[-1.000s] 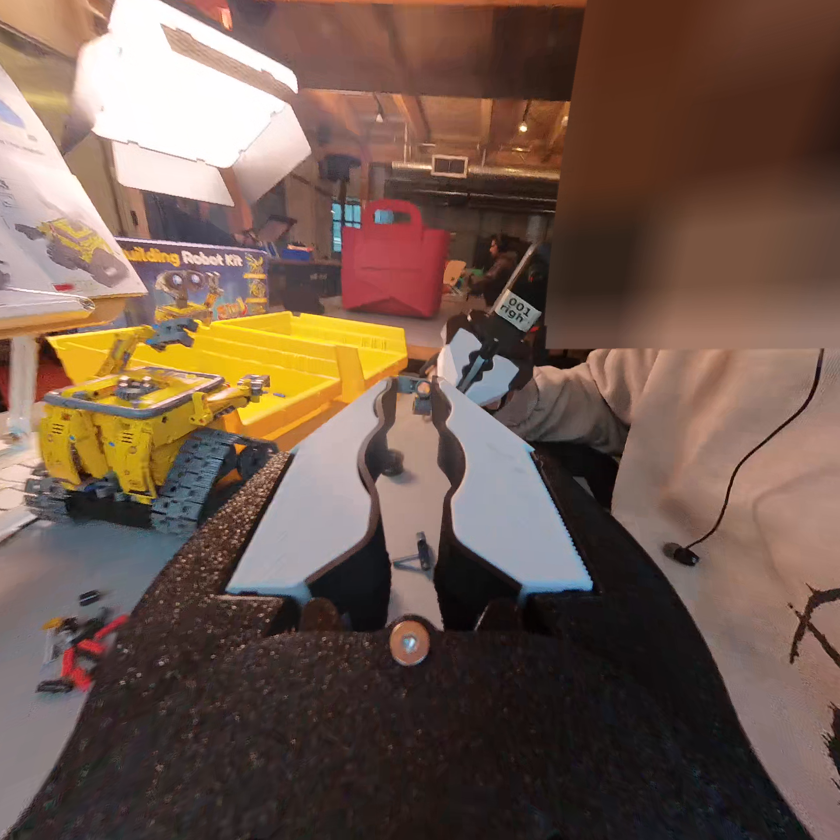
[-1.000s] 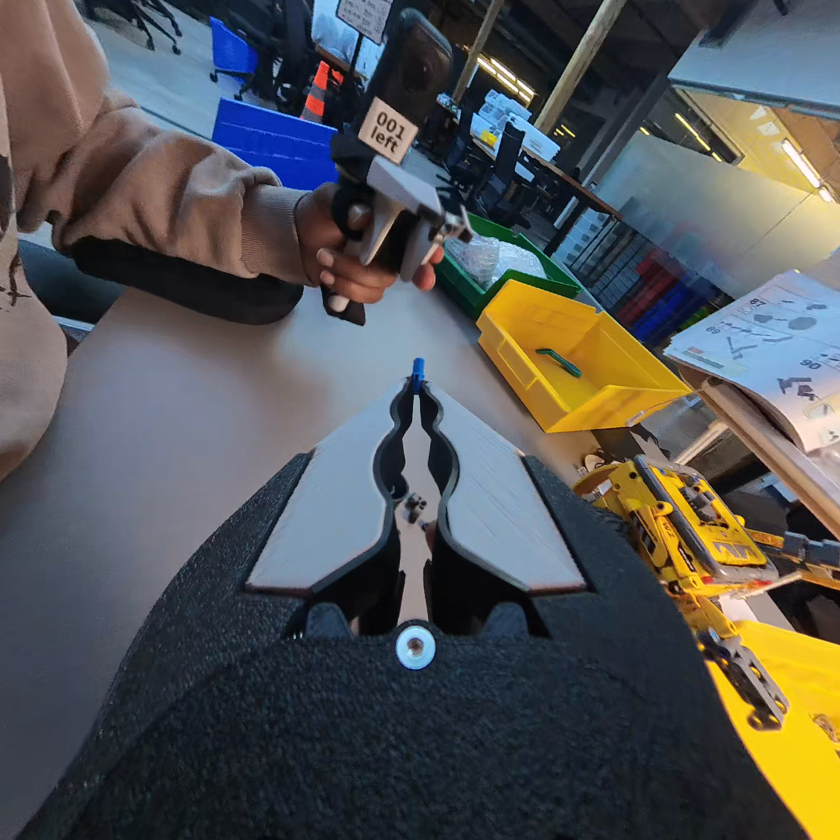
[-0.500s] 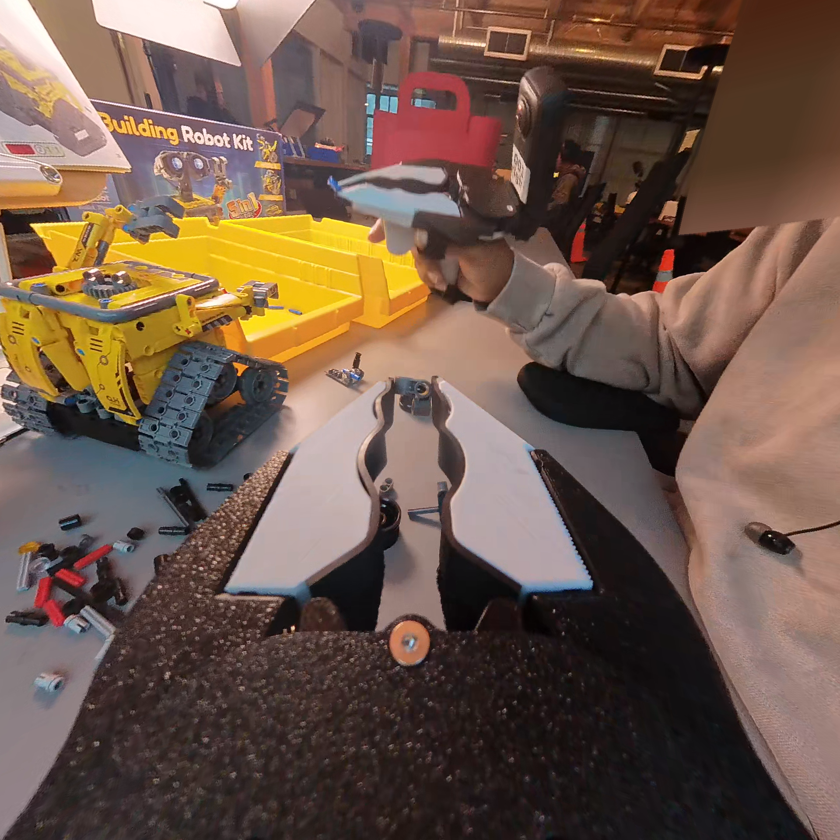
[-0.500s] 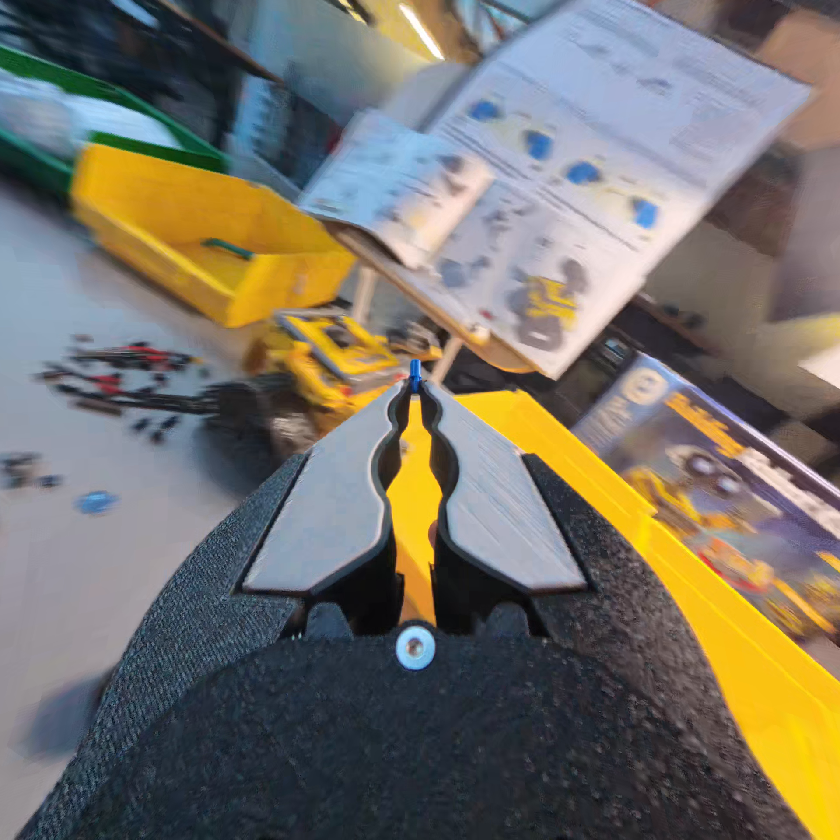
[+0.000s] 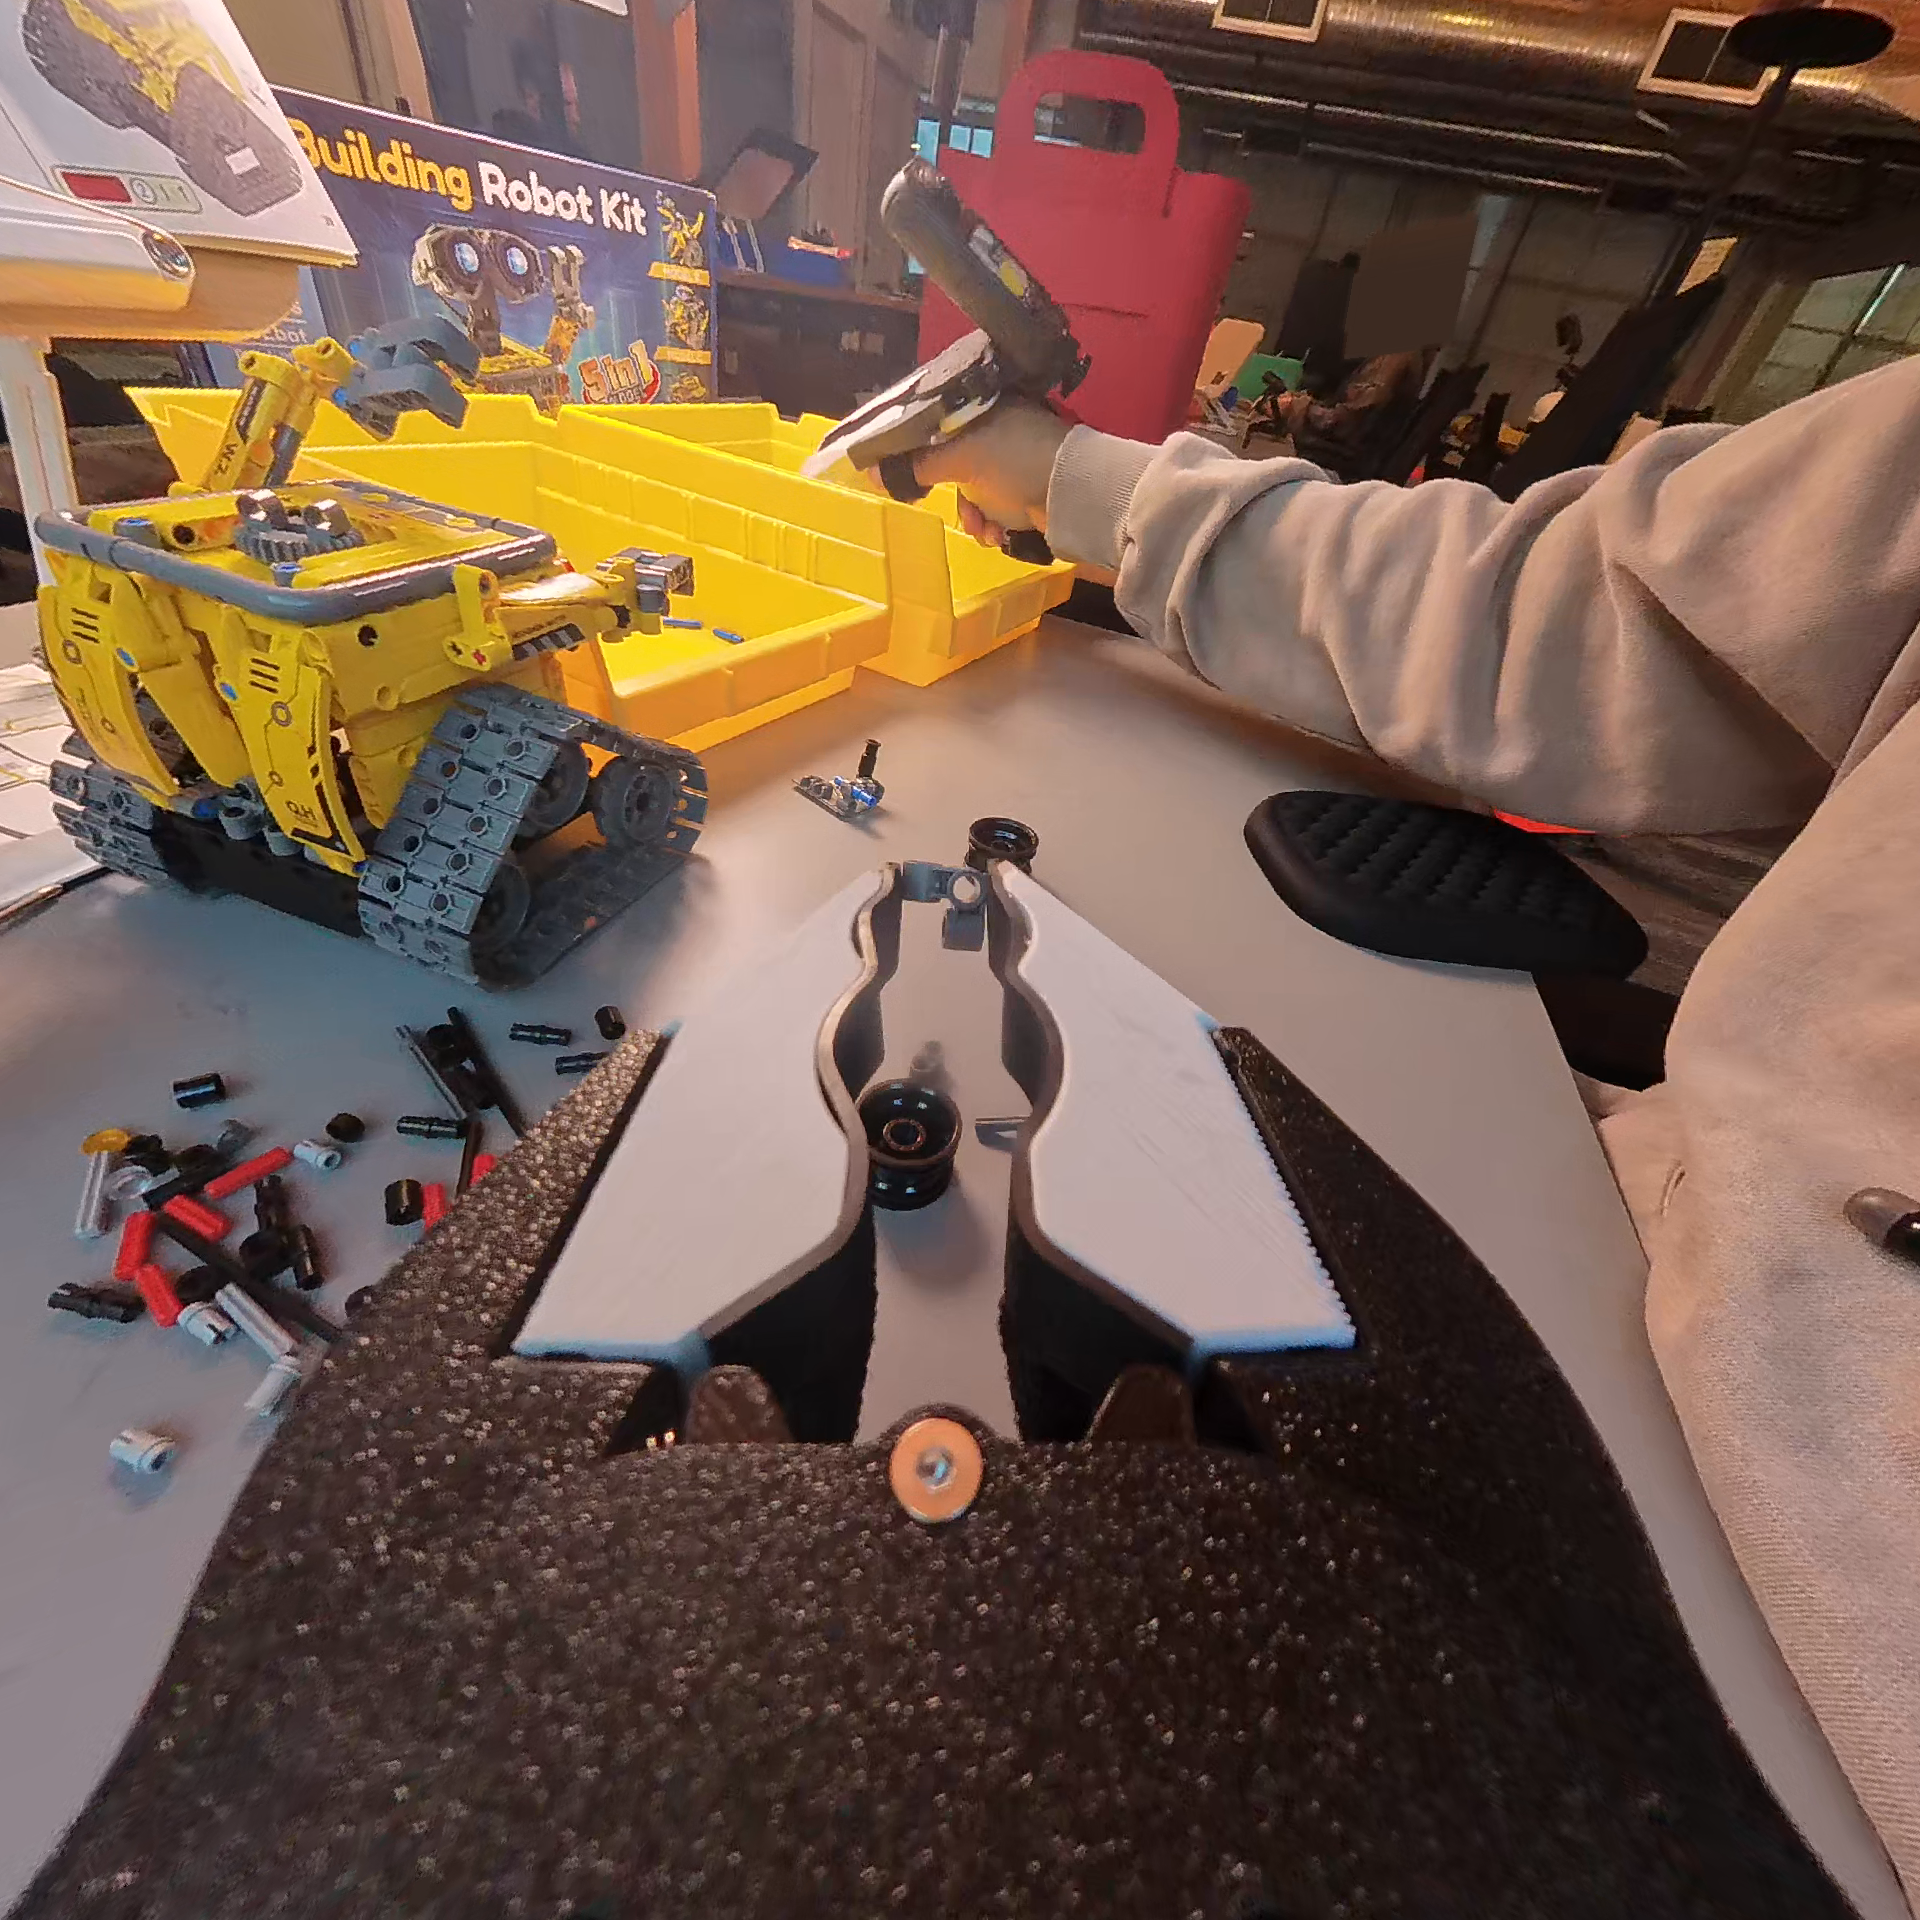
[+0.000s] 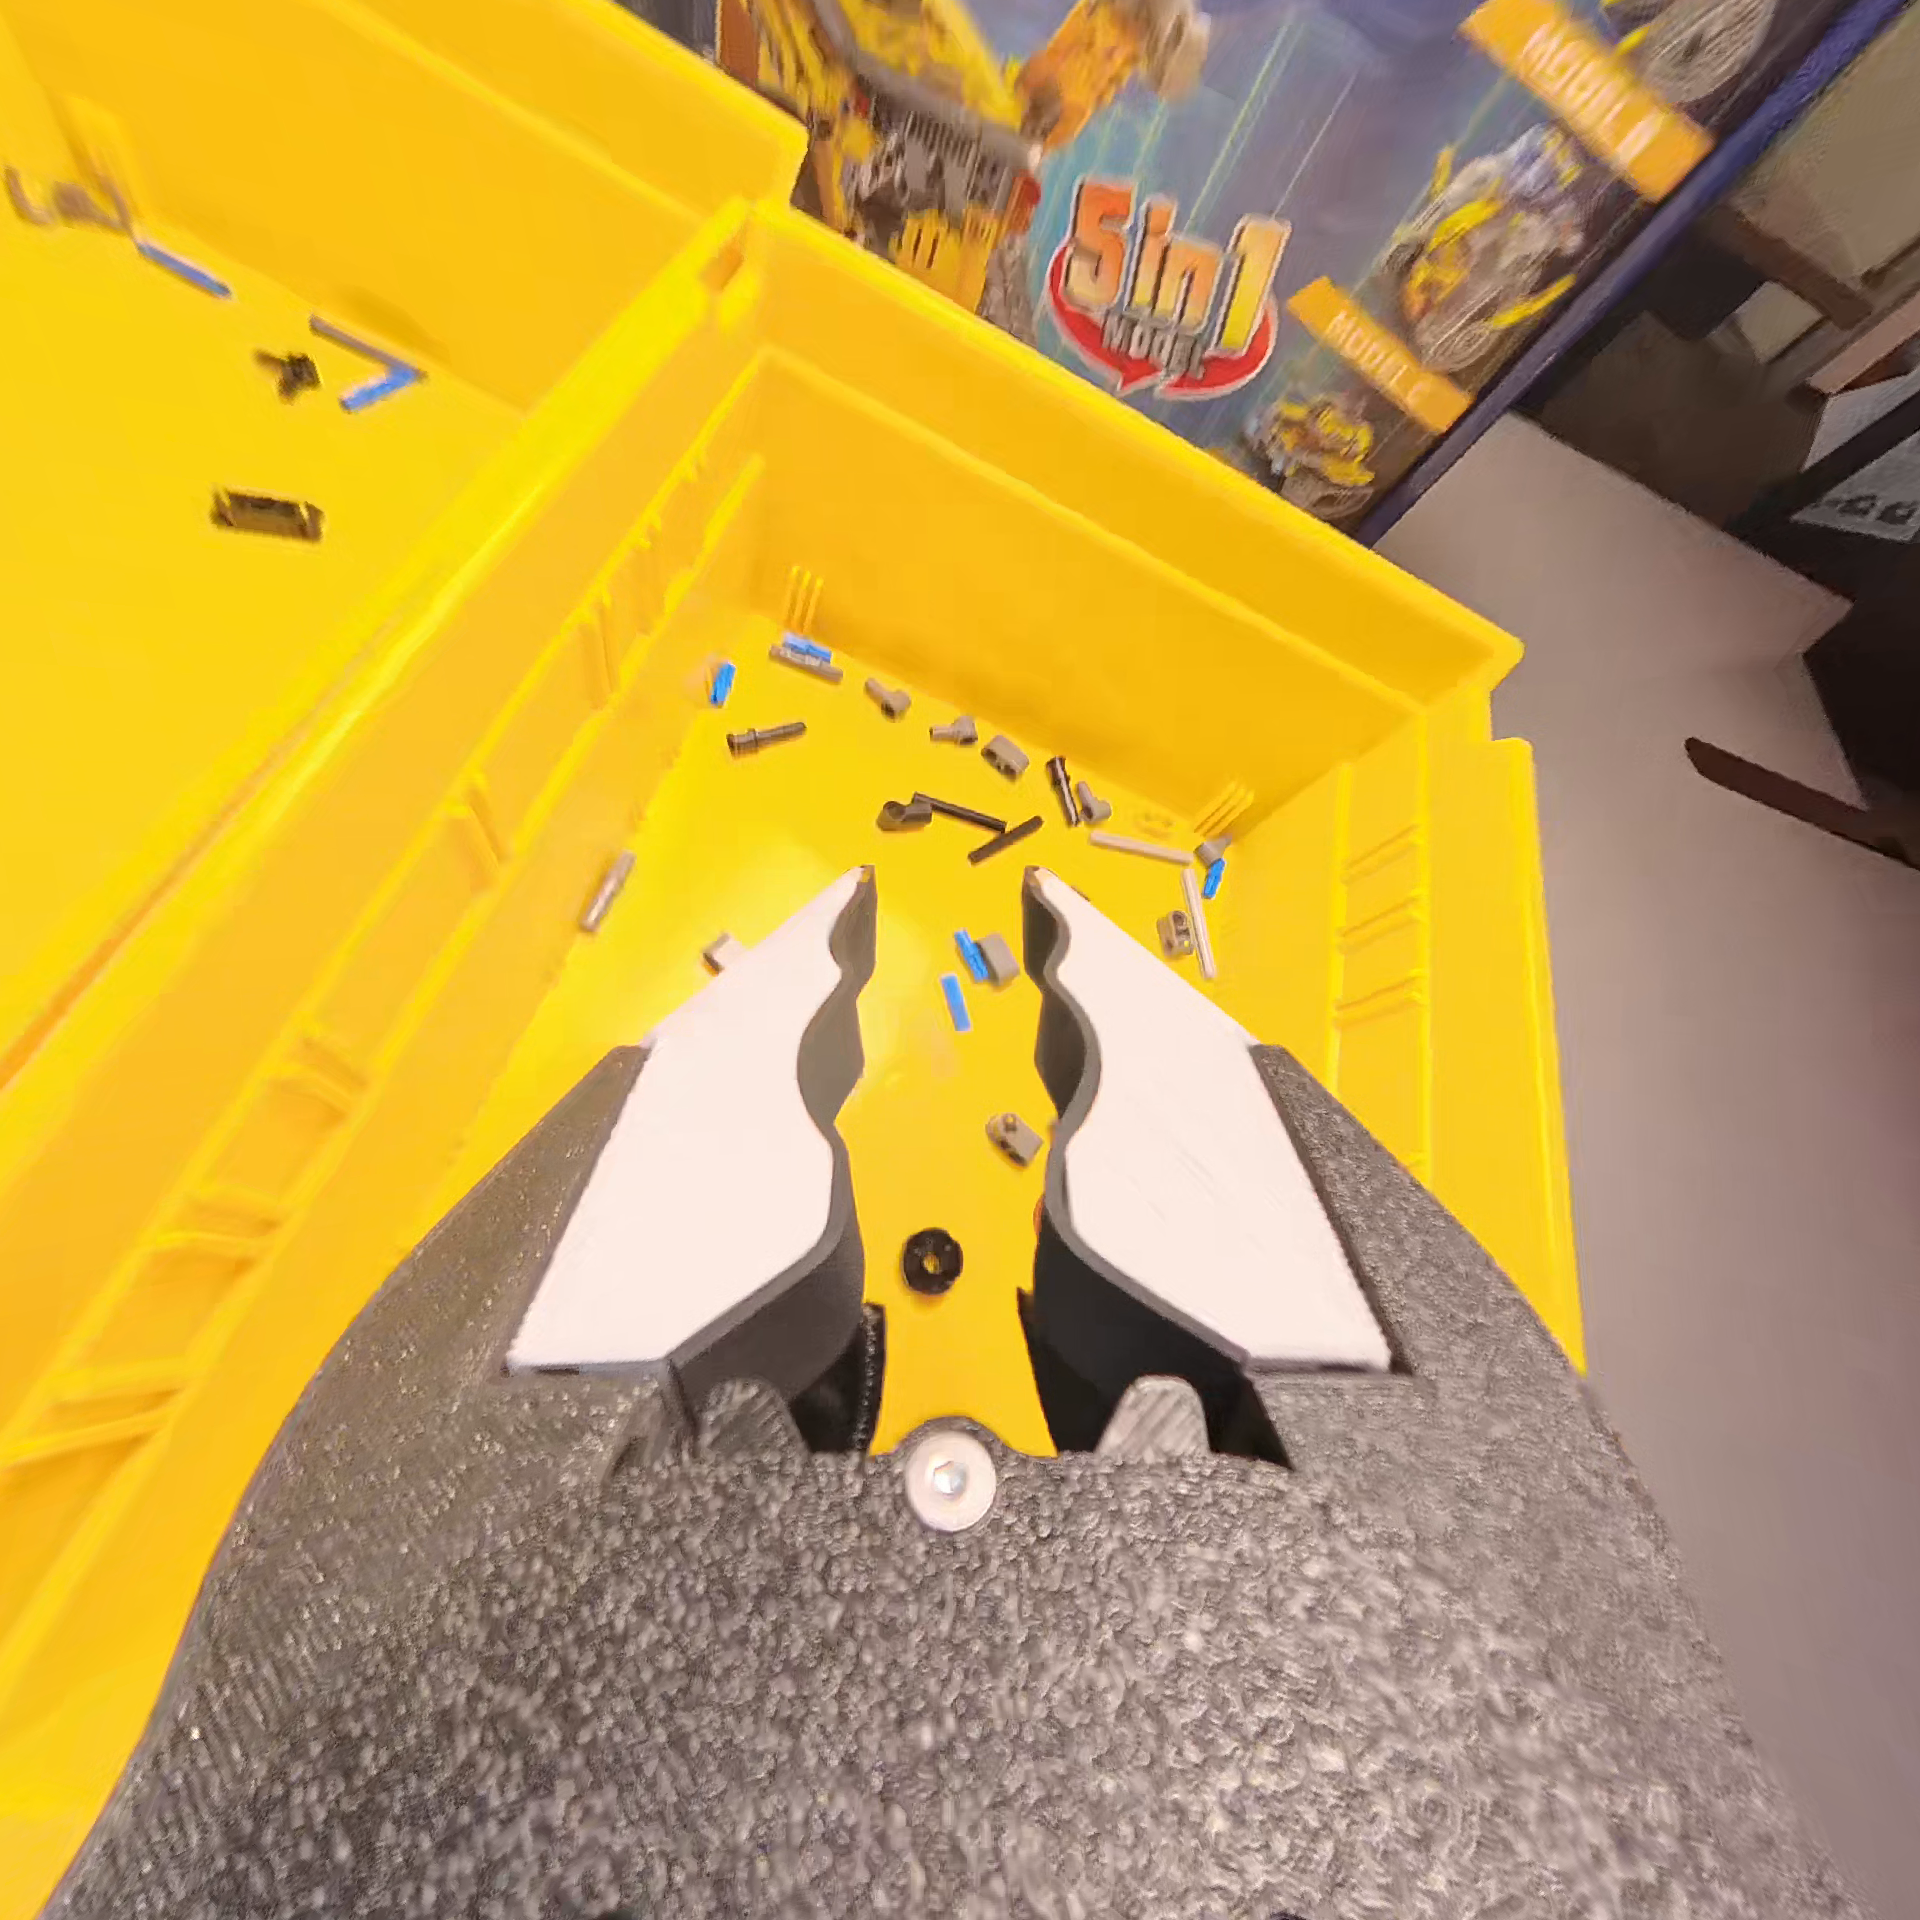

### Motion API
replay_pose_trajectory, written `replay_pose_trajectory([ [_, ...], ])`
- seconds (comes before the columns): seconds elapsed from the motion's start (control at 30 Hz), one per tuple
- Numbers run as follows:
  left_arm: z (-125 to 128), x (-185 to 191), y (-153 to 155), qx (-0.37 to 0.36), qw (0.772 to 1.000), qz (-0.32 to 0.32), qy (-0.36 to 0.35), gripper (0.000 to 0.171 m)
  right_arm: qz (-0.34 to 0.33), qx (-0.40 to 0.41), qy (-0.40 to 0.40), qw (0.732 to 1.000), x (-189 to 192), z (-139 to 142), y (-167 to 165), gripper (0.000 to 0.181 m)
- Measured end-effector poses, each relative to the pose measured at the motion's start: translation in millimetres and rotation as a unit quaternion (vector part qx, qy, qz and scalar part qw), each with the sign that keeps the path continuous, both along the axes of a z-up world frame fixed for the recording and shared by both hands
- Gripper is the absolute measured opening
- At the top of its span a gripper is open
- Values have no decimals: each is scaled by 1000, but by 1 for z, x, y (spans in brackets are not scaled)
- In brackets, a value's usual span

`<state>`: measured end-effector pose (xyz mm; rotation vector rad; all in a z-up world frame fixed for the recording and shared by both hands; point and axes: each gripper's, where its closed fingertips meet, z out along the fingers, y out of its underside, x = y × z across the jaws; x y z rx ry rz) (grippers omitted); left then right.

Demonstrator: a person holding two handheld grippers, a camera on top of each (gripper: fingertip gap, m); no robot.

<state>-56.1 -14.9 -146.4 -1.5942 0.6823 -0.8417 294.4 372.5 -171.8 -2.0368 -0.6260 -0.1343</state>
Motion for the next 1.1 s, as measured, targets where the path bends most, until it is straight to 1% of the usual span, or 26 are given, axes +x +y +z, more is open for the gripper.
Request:
replay_pose_trajectory([
  [0.07,2,0,-1,-3,1000,-4,-9,16,7,57,58,997,-10,32,-6,29],
  [0.1,3,0,-1,-5,1000,-6,-16,16,28,97,92,991,-22,54,-16,29],
  [0.13,5,1,-2,-8,1000,-10,-26,16,61,132,122,982,-39,76,-32,29],
  [0.17,7,1,-3,-13,999,-16,-40,16,107,161,146,970,-61,97,-55,29],
  [0.2,10,3,-5,-17,998,-27,-55,16,169,181,168,954,-90,115,-85,29],
  [0.23,14,5,-8,-18,997,-39,-70,16,244,184,188,933,-122,126,-122,28],
  [0.27,18,7,-11,-15,995,-50,-82,16,326,166,203,908,-157,130,-164,27],
  [0.3,21,9,-14,-8,995,-58,-86,16,408,136,212,877,-188,127,-210,27],
  [0.33,23,12,-17,3,994,-66,-82,16,480,106,220,842,-215,122,-257,27],
  [0.37,24,16,-21,18,994,-72,-74,16,537,76,231,808,-237,115,-299,27],
  [0.4,25,19,-25,33,995,-75,-64,16,579,39,246,776,-255,106,-336,26],
  [0.43,26,21,-28,48,995,-74,-54,16,606,-4,265,750,-271,97,-366,26],
  [0.47,27,23,-28,66,995,-65,-39,16,625,-44,286,725,-283,88,-390,27],
  [0.5,26,23,-28,90,995,-50,-14,16,633,-81,311,704,-293,82,-408,26],
  [0.53,23,22,-26,121,992,-27,26,16,629,-116,339,690,-302,77,-417,27],
  [0.57,19,20,-21,158,984,5,77,16,618,-150,367,678,-309,72,-420,27],
  [0.63,14,15,-14,224,957,60,171,16,576,-222,424,662,-321,62,-416,27],
  [0.67,11,15,-13,247,944,73,206,16,558,-255,440,656,-326,55,-414,28],
  [0.7,8,16,-12,262,933,81,233,16,543,-272,448,657,-329,48,-411,29],
  [0.73,5,17,-11,271,925,84,253,16,531,-276,449,663,-332,42,-407,29],
  [0.8,0,19,-11,278,918,83,272,16,519,-273,437,682,-336,31,-402,29],
  [0.83,-1,20,-11,281,915,82,279,16,518,-272,431,688,-337,27,-401,27],
  [0.93,-6,21,-10,281,909,80,296,16,517,-263,409,704,-341,20,-400,16],
  [1.03,-10,21,-9,283,905,79,308,16,525,-253,399,708,-343,16,-403,7],
  [1.1,-10,22,-10,273,914,73,293,16,536,-248,394,705,-341,16,-404,6],
])
